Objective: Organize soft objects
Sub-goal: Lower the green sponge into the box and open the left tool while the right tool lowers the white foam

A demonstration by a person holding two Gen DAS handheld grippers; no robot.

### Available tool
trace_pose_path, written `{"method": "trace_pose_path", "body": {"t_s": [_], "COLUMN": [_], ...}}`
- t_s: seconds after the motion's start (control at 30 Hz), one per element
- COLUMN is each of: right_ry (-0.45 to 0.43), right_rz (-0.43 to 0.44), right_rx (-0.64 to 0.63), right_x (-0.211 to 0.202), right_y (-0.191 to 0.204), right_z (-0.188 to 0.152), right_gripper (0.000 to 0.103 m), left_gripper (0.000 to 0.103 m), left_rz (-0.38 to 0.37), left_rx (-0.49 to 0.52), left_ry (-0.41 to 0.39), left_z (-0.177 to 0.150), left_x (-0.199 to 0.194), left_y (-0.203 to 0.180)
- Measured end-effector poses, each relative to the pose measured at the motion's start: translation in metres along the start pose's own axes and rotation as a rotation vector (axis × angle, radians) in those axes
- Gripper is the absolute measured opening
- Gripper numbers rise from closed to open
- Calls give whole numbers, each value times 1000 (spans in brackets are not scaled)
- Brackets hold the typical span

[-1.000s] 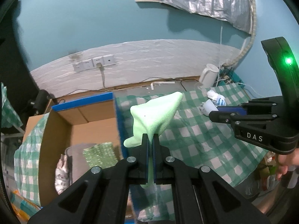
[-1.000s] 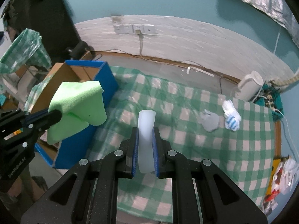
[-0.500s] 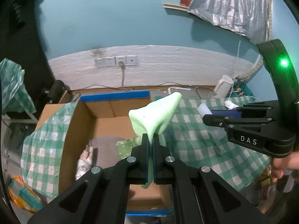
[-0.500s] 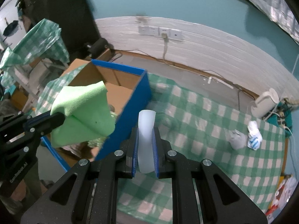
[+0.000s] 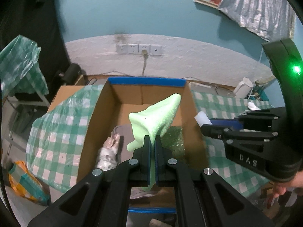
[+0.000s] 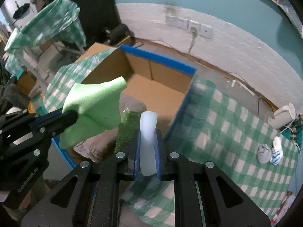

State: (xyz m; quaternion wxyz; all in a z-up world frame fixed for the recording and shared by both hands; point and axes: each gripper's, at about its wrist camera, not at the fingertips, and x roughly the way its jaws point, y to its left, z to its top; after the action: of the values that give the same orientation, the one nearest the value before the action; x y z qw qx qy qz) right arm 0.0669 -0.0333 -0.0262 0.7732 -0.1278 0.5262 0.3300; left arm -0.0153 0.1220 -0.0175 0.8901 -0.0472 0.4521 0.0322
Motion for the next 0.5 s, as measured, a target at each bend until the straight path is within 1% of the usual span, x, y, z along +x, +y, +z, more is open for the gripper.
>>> {"method": "trace_pose_path", "body": {"t_s": [0.13, 0.2, 0.27, 0.3, 0.33, 0.37, 0.4, 0.43, 0.47, 0.5], "right_ry": [25, 37, 51, 53, 55, 55, 54, 53, 53, 53], "right_rz": [11, 17, 26, 29, 33, 39, 40, 36, 33, 31], "right_rx": [-9, -13, -15, -12, -5, -3, -4, -6, -9, -10], "right_x": [13, 19, 23, 25, 26, 27, 27, 27, 27, 27], "right_y": [9, 12, 15, 15, 15, 16, 16, 16, 16, 16], "right_z": [3, 4, 4, 4, 4, 5, 5, 6, 6, 6], "right_gripper": [13, 15, 16, 17, 18, 22, 24, 30, 35, 38], "left_gripper": [3, 4, 10, 16, 26, 31, 38, 43, 43, 43], "left_rz": [17, 23, 39, 45, 55, 61, 66, 66, 68, 74], "left_rx": [-30, -43, -54, -57, -60, -61, -63, -66, -66, -67], "left_ry": [29, 40, 58, 63, 71, 75, 77, 70, 67, 65], "left_z": [-2, -3, -4, -4, -6, -6, -7, -7, -8, -7], "left_x": [9, 12, 18, 19, 21, 23, 24, 24, 24, 23], "left_y": [13, 18, 23, 24, 26, 27, 29, 30, 31, 31]}}
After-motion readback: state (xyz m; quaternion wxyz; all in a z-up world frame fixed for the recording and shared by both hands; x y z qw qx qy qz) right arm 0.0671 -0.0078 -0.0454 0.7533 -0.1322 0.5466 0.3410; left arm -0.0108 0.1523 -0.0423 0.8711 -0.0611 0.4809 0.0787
